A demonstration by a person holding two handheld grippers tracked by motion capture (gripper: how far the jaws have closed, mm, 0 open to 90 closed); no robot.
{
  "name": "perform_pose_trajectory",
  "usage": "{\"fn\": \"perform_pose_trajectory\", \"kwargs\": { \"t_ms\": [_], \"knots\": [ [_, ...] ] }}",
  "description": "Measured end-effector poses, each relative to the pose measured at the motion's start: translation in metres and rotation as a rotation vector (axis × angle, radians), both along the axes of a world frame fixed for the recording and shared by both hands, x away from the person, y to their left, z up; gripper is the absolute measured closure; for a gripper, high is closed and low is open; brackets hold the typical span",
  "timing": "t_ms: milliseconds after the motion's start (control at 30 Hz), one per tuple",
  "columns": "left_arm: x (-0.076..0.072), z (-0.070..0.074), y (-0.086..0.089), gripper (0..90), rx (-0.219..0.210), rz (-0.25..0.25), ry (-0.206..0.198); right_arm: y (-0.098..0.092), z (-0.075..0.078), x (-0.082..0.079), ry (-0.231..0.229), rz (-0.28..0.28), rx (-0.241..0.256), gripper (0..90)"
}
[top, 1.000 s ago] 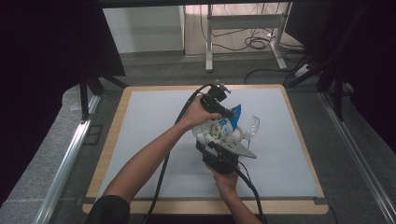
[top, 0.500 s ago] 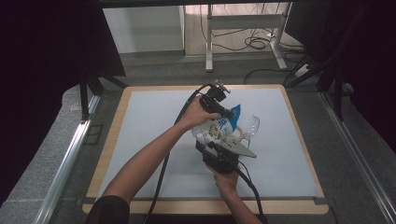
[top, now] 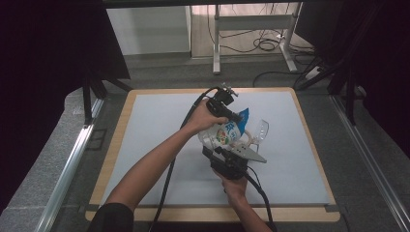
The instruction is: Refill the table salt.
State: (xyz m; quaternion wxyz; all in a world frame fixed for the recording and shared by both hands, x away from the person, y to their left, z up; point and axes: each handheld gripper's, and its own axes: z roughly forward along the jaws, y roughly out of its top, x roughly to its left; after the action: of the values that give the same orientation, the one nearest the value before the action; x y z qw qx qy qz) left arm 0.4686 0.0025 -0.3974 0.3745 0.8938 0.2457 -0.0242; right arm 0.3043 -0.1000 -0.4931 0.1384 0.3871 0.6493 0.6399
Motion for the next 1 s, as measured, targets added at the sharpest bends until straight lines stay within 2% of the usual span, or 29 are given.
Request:
{"fn": "perform_pose_trajectory", "kwargs": {
  "t_ms": [367,1000],
  "knots": [
    [0.0013,-0.0004,0.0012,89.8,-0.005,0.0,0.014,0.0001,0.0028,0.0003,-0.001,0.003,0.007,59.9],
    [0.0019,0.0006,-0.0016,89.8,0.011,-0.009,0.008,0.0019,0.0064,0.0007,-0.008,-0.016,0.0,60.1]
  ]
}}
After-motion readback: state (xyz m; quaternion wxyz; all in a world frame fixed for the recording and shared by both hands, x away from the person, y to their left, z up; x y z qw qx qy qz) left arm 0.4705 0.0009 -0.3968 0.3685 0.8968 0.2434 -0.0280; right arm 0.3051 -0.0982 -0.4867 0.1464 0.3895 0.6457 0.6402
